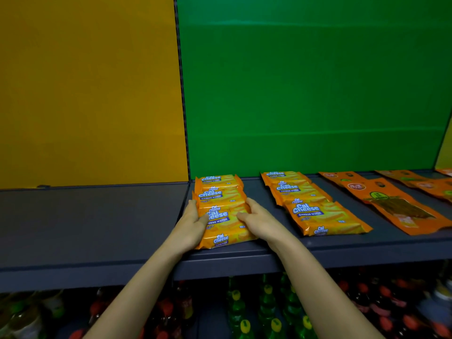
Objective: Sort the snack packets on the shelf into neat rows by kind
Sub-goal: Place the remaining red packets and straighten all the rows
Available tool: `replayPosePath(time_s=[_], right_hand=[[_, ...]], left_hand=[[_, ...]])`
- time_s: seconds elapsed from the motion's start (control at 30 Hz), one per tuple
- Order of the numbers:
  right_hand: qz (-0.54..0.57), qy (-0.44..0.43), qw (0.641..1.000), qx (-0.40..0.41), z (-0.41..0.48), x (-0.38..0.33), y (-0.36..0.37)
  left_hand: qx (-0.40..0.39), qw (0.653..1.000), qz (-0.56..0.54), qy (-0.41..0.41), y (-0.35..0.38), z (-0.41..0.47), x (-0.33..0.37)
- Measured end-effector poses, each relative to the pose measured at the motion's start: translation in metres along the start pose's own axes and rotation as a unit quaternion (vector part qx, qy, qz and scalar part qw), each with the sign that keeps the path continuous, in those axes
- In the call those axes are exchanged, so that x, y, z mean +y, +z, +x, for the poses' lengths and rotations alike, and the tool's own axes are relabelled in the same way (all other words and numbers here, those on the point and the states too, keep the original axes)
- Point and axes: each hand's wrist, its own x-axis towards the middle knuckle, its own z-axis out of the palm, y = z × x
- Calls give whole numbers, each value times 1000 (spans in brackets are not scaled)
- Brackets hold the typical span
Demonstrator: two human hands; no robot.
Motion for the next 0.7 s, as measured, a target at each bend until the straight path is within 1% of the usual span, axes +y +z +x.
replayPosePath(time_s=[0.1, 0.33, 0.47, 0.57, 0.63, 0.7], right_hand=[[-48, -13, 999, 19, 0, 1, 7], [-96, -21, 994, 52, 0, 0, 16], [-82, -24, 994, 66, 2, 1, 16], [-59, -28, 995, 73, -1, 0, 13], [-43, -29, 996, 71, -2, 1, 8], [-41, -35, 996, 69, -9, 4, -1]], left_hand=[[7, 1000, -23, 1, -1, 1, 1], [3, 999, -37, -23, -7, 8, -4], [25, 998, -42, -26, -7, 10, -8], [25, 998, -55, -21, -9, 8, -6], [28, 998, -58, -7, -11, 7, -6], [53, 998, -33, 20, -17, 7, -6]])
